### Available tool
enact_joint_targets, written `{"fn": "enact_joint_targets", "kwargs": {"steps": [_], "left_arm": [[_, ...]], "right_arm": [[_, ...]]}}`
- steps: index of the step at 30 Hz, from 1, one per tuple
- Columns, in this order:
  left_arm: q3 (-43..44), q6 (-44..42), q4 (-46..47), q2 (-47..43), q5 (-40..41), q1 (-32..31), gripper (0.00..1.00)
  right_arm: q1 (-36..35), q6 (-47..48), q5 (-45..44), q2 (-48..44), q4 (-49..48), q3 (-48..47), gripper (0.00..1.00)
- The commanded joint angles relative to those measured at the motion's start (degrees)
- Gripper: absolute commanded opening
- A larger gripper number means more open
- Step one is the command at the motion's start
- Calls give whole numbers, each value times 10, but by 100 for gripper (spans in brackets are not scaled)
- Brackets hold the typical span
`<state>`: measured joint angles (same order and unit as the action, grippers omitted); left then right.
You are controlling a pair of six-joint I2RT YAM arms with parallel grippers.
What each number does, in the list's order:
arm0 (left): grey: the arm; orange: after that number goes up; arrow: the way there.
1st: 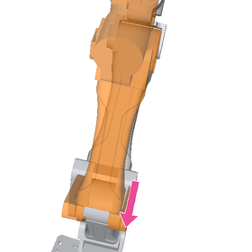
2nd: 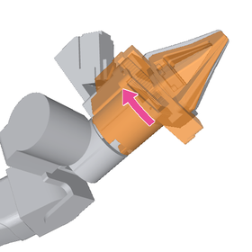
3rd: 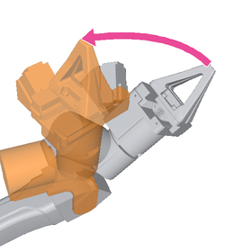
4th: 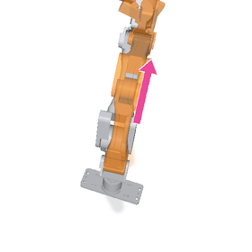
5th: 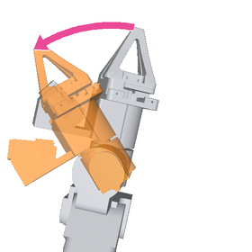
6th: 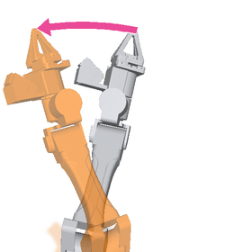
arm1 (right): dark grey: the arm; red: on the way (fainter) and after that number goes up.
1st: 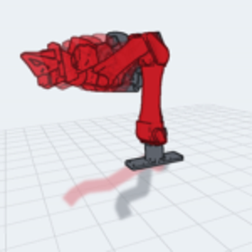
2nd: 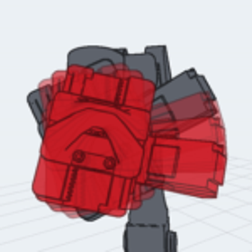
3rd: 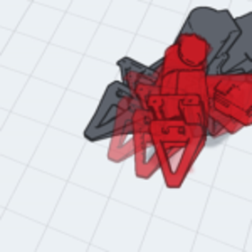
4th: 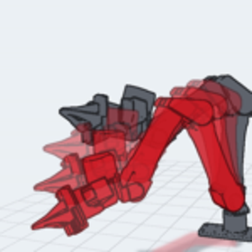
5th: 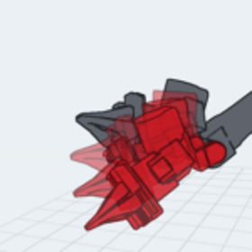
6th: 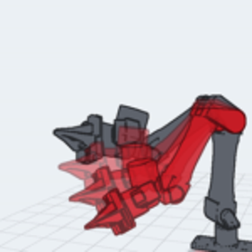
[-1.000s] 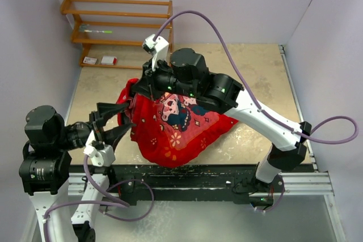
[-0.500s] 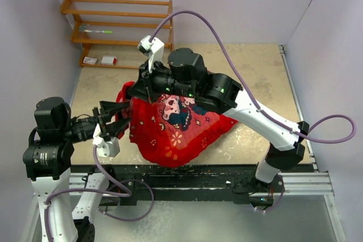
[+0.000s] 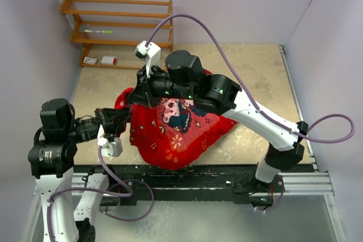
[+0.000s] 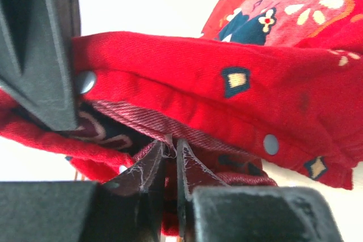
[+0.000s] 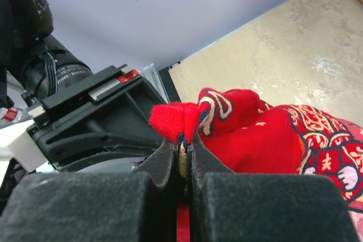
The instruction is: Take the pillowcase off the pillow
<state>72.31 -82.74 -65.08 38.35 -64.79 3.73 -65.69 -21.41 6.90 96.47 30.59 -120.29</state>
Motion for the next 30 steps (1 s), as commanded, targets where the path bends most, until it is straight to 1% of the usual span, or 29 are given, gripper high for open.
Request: {"fn": "enact_joint_targets", "kwargs": {"steps": [1, 3, 7, 11, 14, 20, 25, 30], "left_arm": [[-34, -11, -7, -28, -48, 2, 9], [-54, -11, -7, -44, -49, 3, 0], [-72, -9, -16, -63, -33, 3, 0], [-81, -61, -67, -73, -17, 3, 0], [-92, -92, -91, -84, -1, 3, 0], [-106, -148, -140, -94, 8, 2, 0], [-113, -211, -190, -97, 8, 3, 0], [-119, -232, -216, -101, 7, 3, 0]], "right_arm": [[-4, -17, 5, 2, -64, -61, 0], [-3, -20, 3, 13, -64, -82, 0], [-4, -11, -13, 16, -67, -88, 0], [6, 8, -63, -4, -70, -74, 0], [37, 9, -72, -26, -75, -54, 0], [102, -1, -51, -76, -103, 3, 0], [137, 7, -61, -92, -100, -4, 0], [181, -7, -60, -104, -113, -13, 0]]}}
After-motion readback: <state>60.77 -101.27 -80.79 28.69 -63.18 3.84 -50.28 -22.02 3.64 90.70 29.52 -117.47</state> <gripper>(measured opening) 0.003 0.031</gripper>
